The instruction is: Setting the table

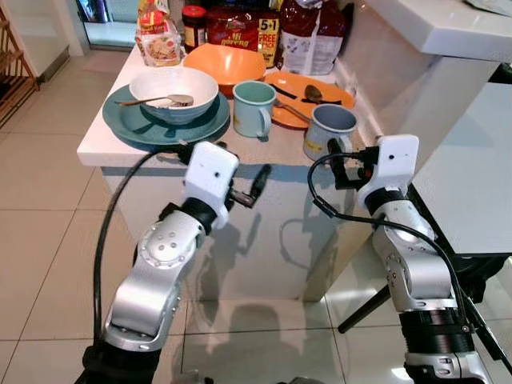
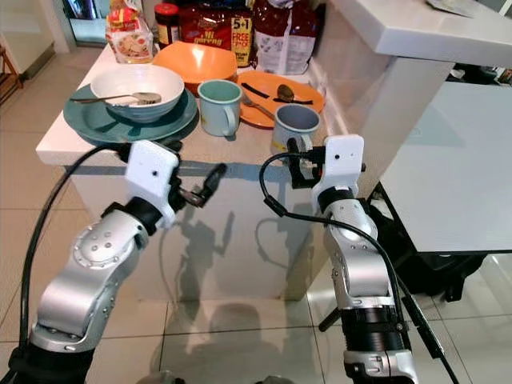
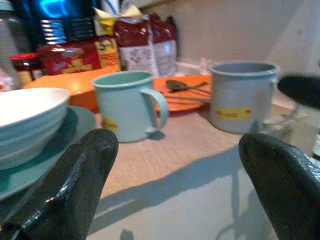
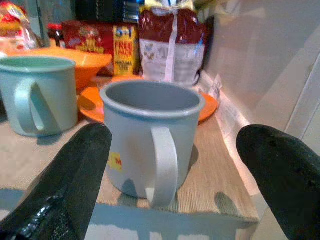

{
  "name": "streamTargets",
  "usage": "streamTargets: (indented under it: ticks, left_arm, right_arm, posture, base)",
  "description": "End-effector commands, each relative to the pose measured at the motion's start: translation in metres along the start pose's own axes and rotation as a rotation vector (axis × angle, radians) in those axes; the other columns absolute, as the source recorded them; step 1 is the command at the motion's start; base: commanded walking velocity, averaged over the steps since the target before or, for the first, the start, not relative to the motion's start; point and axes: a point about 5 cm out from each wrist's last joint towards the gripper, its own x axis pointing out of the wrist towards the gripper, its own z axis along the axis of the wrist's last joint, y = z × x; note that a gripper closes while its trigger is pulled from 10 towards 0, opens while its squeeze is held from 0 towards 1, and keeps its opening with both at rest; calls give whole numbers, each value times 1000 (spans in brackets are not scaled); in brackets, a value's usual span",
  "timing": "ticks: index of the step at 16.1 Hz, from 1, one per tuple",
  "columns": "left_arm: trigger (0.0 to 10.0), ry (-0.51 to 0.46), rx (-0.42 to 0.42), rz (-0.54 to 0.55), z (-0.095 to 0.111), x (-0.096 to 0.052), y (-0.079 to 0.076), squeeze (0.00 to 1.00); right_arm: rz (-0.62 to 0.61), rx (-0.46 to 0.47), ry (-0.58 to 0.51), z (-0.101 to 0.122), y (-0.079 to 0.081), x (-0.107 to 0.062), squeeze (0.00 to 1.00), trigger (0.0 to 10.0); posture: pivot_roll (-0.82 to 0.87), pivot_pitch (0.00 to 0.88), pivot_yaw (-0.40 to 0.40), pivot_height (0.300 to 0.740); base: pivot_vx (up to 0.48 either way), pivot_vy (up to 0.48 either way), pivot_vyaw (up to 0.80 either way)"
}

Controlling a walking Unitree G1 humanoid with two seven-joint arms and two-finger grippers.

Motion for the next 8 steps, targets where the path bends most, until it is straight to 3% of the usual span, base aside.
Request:
streamTargets:
  ticks: [1, 8]
  left_arm:
    - [10000, -19, -9, -3, 3, 1, -2, 0]
    - [10000, -4, -43, -146, 4, -1, -16, 0]
  right_arm:
    - [-23, -17, 12, -5, -9, 4, 0, 10000]
    - [-7, -3, 47, -14, -8, 35, 0, 10000]
  posture:
    - [45, 42, -83, 740]
    - [55, 45, -72, 740]
  base:
    - [0, 0, 0]
    - [0, 0, 0]
